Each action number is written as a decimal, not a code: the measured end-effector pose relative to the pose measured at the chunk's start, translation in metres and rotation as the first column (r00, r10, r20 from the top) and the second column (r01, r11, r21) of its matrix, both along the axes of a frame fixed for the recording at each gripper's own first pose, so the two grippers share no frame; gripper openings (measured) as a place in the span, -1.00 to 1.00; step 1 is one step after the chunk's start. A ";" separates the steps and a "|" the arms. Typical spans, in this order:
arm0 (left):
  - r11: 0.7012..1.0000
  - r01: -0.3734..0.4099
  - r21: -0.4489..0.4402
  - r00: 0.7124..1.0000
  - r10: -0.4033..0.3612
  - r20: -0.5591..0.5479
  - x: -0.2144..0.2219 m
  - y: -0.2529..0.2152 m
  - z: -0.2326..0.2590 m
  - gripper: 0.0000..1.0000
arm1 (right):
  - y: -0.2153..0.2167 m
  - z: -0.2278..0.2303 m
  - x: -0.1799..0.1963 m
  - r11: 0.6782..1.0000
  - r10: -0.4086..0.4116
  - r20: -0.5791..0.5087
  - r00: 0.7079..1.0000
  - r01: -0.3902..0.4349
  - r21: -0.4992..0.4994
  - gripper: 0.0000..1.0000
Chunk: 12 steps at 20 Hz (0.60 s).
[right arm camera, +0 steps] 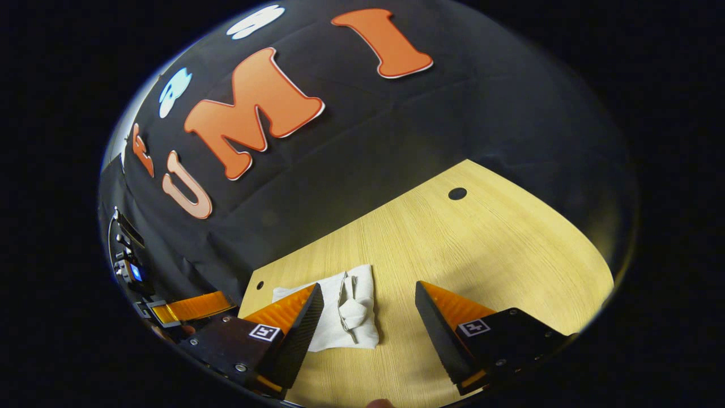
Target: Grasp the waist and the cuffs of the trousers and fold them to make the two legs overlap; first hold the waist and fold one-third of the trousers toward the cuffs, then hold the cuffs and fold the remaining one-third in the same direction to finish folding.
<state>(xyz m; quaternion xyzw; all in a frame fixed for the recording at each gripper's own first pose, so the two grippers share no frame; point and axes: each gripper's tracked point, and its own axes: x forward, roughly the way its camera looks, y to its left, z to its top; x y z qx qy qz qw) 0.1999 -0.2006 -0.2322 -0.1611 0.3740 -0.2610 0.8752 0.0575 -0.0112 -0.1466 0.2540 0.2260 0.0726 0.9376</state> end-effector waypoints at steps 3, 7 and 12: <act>0.996 -0.053 0.070 0.994 0.046 0.100 0.000 0.041 0.016 0.99 | 0.014 0.023 -0.009 0.996 0.001 0.072 0.997 0.005 -0.089 0.96; 0.977 -0.148 0.156 0.958 0.103 0.268 0.004 0.093 0.048 0.97 | 0.036 0.059 -0.020 0.980 0.023 0.167 0.986 0.011 -0.198 0.96; 0.946 -0.272 0.175 0.888 0.178 0.424 0.002 0.136 0.101 0.98 | 0.067 0.106 -0.035 0.951 0.066 0.293 0.954 0.029 -0.308 0.97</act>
